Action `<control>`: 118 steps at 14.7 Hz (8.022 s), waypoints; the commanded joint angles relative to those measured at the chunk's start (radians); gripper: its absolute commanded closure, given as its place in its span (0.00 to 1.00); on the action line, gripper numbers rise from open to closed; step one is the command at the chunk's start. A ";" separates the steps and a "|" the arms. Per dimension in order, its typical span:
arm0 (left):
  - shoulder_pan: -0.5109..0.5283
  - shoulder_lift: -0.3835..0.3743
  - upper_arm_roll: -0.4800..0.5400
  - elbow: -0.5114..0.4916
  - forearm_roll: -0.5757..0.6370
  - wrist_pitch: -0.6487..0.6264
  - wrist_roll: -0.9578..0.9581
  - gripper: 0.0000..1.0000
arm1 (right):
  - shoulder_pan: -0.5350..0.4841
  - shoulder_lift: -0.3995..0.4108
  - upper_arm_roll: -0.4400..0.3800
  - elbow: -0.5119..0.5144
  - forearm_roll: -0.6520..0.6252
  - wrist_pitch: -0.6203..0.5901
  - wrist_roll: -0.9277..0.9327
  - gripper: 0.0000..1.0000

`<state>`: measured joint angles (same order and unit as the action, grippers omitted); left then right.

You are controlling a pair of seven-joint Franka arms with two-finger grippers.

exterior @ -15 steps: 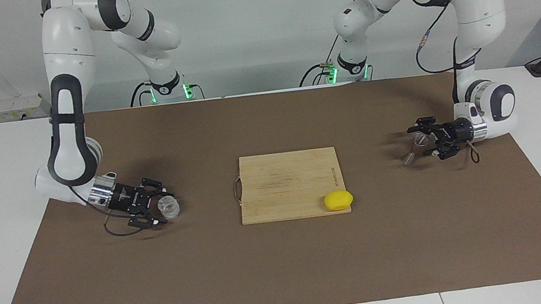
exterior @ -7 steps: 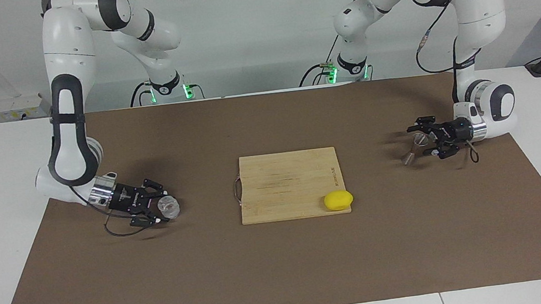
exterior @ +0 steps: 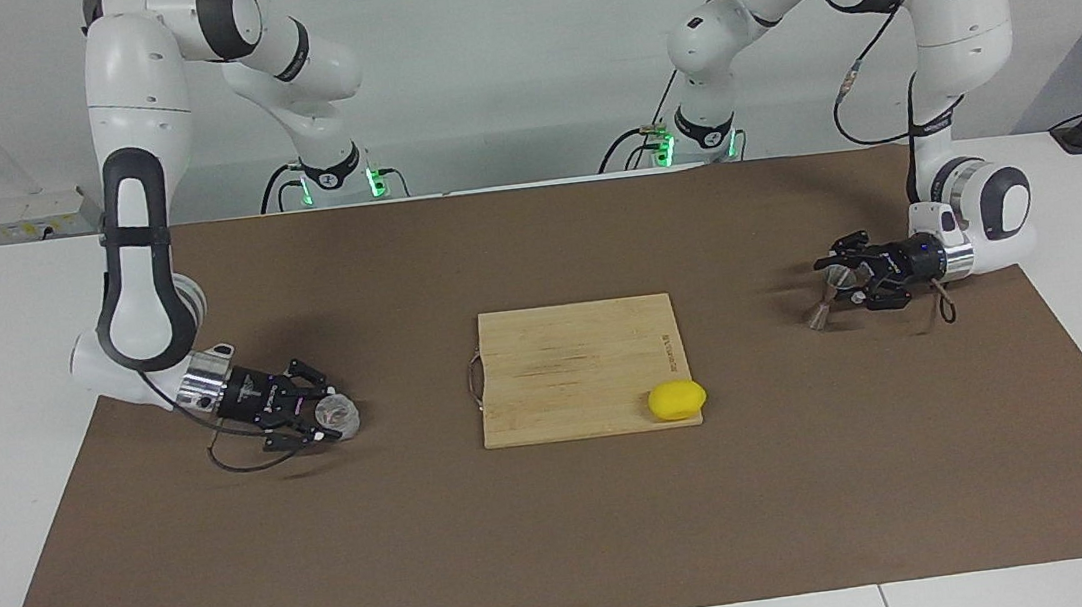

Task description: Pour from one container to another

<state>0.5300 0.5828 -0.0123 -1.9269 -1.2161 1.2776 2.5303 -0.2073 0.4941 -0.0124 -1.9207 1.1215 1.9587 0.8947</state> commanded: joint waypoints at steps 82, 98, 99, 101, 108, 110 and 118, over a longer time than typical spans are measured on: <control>-0.631 -0.278 0.003 -0.415 -0.673 0.447 0.183 0.00 | 0.531 -0.184 0.011 0.220 -0.333 0.115 0.559 1.00; -0.188 -0.323 0.017 -0.190 0.193 0.241 -0.021 0.00 | 0.609 -0.177 0.008 0.263 -0.548 0.095 0.668 1.00; -0.180 -0.327 0.031 -0.161 0.222 0.218 -0.045 0.00 | 0.615 -0.177 0.005 0.263 -0.561 0.097 0.679 1.00; -0.179 -0.331 0.067 -0.094 0.288 0.128 -0.134 0.00 | 0.617 -0.175 0.012 0.264 -0.633 0.100 0.717 1.00; -0.189 -0.443 0.097 0.086 0.650 0.135 -0.346 0.00 | 0.640 -0.169 0.012 0.301 -0.698 0.112 0.828 1.00; -0.212 -0.468 0.094 0.129 0.743 0.155 -0.430 0.00 | 0.660 -0.160 0.011 0.313 -0.723 0.112 0.871 1.00; -0.387 -0.655 0.086 0.138 0.964 0.230 -0.873 0.00 | 0.683 -0.134 0.009 0.373 -0.822 0.098 0.986 1.00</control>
<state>0.1842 -0.0050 0.0679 -1.7723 -0.3043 1.4852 1.7758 0.4731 0.3370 -0.0037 -1.6015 0.3483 2.0731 1.8326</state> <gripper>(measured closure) 0.000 0.489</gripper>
